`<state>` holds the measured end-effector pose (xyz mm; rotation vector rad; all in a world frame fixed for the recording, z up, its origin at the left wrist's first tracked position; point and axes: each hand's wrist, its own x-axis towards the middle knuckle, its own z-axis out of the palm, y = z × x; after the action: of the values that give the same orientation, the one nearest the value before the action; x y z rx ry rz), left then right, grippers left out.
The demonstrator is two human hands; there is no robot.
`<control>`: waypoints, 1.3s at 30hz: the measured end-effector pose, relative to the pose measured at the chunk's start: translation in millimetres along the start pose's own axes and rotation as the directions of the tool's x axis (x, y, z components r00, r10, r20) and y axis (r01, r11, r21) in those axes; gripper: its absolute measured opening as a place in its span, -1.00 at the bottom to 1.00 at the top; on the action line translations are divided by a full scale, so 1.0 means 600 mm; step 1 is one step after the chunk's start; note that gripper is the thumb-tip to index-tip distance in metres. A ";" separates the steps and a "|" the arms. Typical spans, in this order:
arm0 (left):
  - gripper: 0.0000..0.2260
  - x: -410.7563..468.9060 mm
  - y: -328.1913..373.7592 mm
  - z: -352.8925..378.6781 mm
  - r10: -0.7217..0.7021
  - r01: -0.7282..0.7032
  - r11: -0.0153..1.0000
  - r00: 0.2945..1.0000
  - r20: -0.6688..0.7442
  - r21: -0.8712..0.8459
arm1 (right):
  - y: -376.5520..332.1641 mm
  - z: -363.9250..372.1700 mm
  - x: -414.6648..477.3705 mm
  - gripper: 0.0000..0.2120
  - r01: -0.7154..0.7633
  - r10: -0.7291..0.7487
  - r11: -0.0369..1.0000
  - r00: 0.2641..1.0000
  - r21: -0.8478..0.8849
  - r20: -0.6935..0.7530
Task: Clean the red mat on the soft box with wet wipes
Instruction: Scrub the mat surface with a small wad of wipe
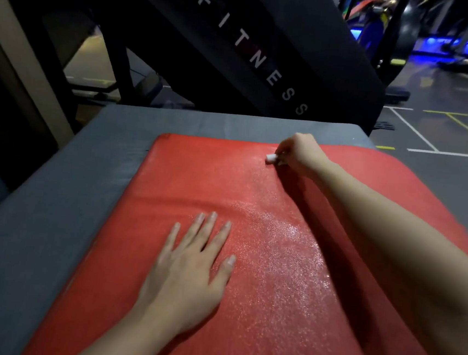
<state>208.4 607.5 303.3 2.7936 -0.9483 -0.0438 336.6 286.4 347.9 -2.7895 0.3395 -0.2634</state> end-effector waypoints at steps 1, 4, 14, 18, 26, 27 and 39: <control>-0.30 0.000 0.000 -0.001 0.000 0.000 1.000 1.000 -0.002 -0.002 | 0.004 0.010 0.017 -0.83 -0.025 0.026 0.999 0.999 0.022 -0.036; -0.29 0.003 0.000 -0.001 0.001 -0.001 1.000 1.000 0.000 -0.010 | 0.018 0.024 0.060 -0.80 -0.106 0.119 0.989 0.984 0.100 -0.132; -0.35 0.006 -0.006 0.006 0.012 -0.012 1.000 1.000 -0.003 -0.011 | 0.060 0.006 0.059 -0.90 0.007 -0.009 0.999 0.999 -0.032 -0.049; -0.37 0.004 -0.006 0.009 0.014 -0.014 1.000 1.000 -0.010 -0.014 | 0.057 -0.015 0.014 -0.86 0.102 -0.102 0.993 0.995 -0.063 0.013; -0.35 0.006 -0.007 0.007 0.009 -0.009 1.000 1.000 -0.007 -0.014 | 0.023 0.035 0.016 -0.83 -0.122 0.126 0.992 0.975 0.030 -0.183; -0.34 0.007 -0.008 0.008 0.011 -0.011 1.000 1.000 -0.010 -0.015 | 0.021 0.031 0.011 -0.84 -0.139 0.142 0.990 0.978 0.030 -0.156; -0.30 0.011 -0.010 0.015 0.019 -0.019 1.000 1.000 -0.017 0.000 | -0.007 -0.007 -0.118 -0.87 -0.054 0.056 0.998 0.996 0.031 -0.067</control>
<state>216.4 606.4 293.4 2.7798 -0.9702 -0.0179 268.7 307.5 342.9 -2.7421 0.4247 -0.3481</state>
